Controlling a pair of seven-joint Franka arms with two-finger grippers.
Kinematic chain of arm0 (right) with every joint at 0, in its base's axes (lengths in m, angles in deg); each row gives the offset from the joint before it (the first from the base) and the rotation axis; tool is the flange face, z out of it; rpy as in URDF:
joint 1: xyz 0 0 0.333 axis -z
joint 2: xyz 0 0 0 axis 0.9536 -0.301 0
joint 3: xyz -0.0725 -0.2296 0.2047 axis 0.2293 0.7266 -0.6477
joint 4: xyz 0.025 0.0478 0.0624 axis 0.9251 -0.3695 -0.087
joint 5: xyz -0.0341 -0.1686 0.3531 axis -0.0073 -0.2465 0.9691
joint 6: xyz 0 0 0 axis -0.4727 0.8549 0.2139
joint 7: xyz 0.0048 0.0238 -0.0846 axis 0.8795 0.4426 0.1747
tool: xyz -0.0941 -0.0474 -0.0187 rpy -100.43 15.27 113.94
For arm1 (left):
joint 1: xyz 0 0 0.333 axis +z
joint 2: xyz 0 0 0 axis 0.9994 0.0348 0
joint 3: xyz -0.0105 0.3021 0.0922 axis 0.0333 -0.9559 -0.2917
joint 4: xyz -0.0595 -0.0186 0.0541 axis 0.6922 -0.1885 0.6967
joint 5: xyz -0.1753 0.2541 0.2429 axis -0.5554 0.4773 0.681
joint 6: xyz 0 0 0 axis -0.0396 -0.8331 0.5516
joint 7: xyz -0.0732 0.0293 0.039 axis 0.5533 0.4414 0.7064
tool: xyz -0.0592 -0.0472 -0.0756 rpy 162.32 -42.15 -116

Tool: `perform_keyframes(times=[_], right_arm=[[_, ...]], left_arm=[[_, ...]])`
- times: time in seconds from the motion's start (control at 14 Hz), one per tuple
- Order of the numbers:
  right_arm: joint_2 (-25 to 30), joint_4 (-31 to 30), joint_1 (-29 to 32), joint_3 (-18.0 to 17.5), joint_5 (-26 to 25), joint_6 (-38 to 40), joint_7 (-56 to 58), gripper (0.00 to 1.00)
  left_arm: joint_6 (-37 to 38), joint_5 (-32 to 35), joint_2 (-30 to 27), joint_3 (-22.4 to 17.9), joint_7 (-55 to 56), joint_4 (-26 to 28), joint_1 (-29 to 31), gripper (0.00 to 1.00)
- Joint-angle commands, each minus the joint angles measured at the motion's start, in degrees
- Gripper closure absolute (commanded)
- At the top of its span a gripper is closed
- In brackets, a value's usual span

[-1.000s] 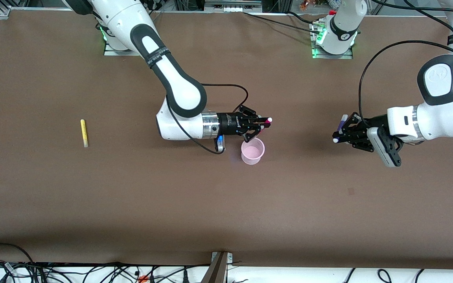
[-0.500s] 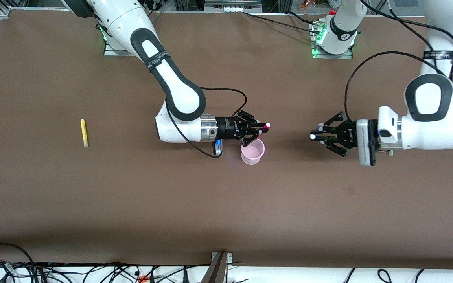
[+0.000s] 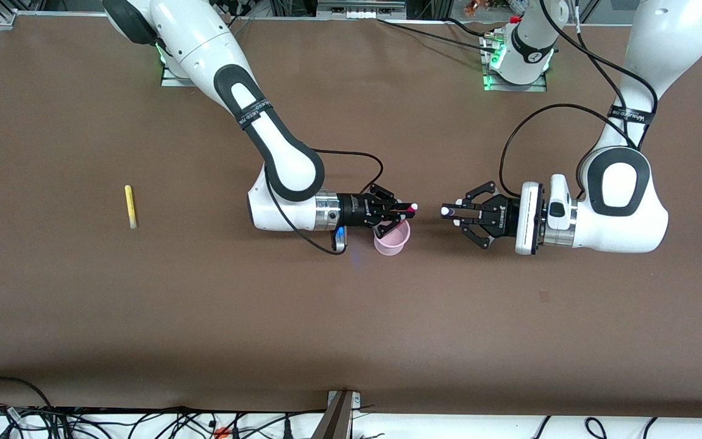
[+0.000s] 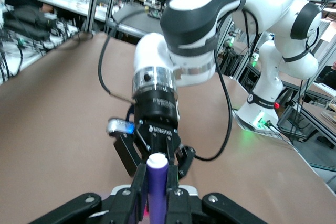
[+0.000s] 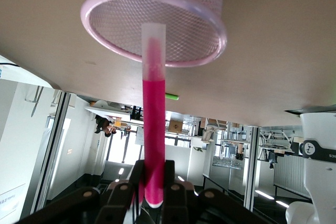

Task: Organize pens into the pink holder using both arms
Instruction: 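Drop the pink marker into the holder while the left gripper approaches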

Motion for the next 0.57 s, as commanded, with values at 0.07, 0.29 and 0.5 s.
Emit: perform_keyframes(times=[0.07, 0.29, 0.5], right_arm=[[-1.32, 1.98, -0.34, 0.05, 0.86, -0.61, 1.96, 0.93], [-1.32, 1.98, -0.34, 0.05, 0.86, -0.61, 1.97, 0.93], [-1.14, 1.98, -0.26, 0.48, 0.60, -0.52, 2.14, 0.39]], left_arm=[[-0.50, -3.77, 1.90, 0.24, -4.80, -1.74, -0.97, 1.00], [-0.77, -3.95, 2.16, 0.24, -4.81, -1.74, -1.06, 1.00], [-0.86, -3.95, 2.25, 0.24, -4.81, -1.83, -1.06, 1.00]])
